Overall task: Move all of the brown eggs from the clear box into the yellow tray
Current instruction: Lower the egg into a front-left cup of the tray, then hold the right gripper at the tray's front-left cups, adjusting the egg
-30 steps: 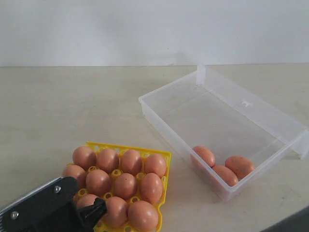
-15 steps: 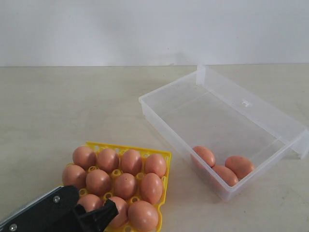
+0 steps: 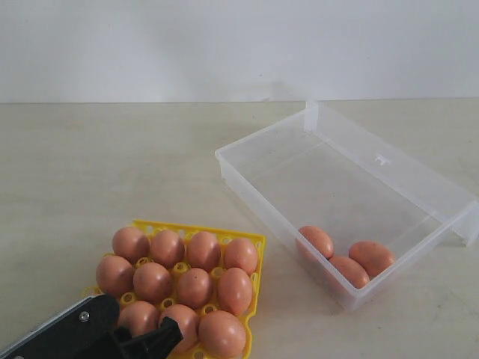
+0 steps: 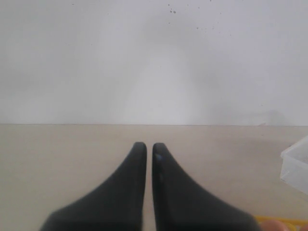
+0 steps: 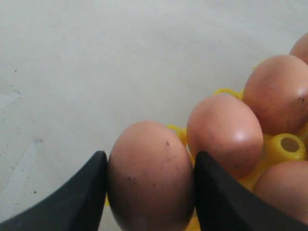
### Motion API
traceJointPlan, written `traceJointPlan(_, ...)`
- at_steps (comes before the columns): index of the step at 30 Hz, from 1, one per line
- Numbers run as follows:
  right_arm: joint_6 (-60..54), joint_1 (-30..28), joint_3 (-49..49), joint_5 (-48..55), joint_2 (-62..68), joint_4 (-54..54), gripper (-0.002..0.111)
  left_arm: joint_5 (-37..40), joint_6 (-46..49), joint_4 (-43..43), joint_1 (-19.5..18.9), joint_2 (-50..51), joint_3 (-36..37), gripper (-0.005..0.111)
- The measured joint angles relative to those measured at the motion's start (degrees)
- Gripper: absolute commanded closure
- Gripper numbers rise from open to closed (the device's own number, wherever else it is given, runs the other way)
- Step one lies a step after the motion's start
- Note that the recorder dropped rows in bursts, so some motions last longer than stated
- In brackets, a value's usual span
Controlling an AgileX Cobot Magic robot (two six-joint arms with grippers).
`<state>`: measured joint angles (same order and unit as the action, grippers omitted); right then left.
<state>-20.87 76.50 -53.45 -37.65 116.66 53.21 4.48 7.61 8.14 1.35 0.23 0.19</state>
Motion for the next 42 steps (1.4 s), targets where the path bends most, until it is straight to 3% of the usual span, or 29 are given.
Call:
traceJointPlan(4, 0.0, 0.0, 0.0, 0.0, 0.0, 0.0, 0.071, 0.0, 0.0, 0.0, 0.0, 0.0, 0.0, 0.103)
traceJointPlan(9, 0.0, 0.0, 0.0, 0.0, 0.0, 0.0, 0.063, 0.0, 0.0, 0.0, 0.0, 0.0, 0.0, 0.103)
traceJointPlan(26, -2.83, 0.0, -0.13, 0.83, 0.0, 0.0, 0.063, 0.0, 0.0, 0.0, 0.0, 0.0, 0.0, 0.103)
traceJointPlan(28, -2.95, 0.0, -0.13, 0.83, 0.0, 0.0, 0.069, 0.0, 0.0, 0.0, 0.0, 0.0, 0.0, 0.103)
traceJointPlan(34, -3.08, 0.0, -0.13, 1.27, -0.71, 0.0, 0.109, 0.0, 0.0, 0.0, 0.0, 0.0, 0.0, 0.103)
traceJointPlan(42, -3.29, 0.0, -0.13, 2.81, -1.2, 0.0, 0.108, 0.0, 0.0, 0.0, 0.0, 0.0, 0.0, 0.103)
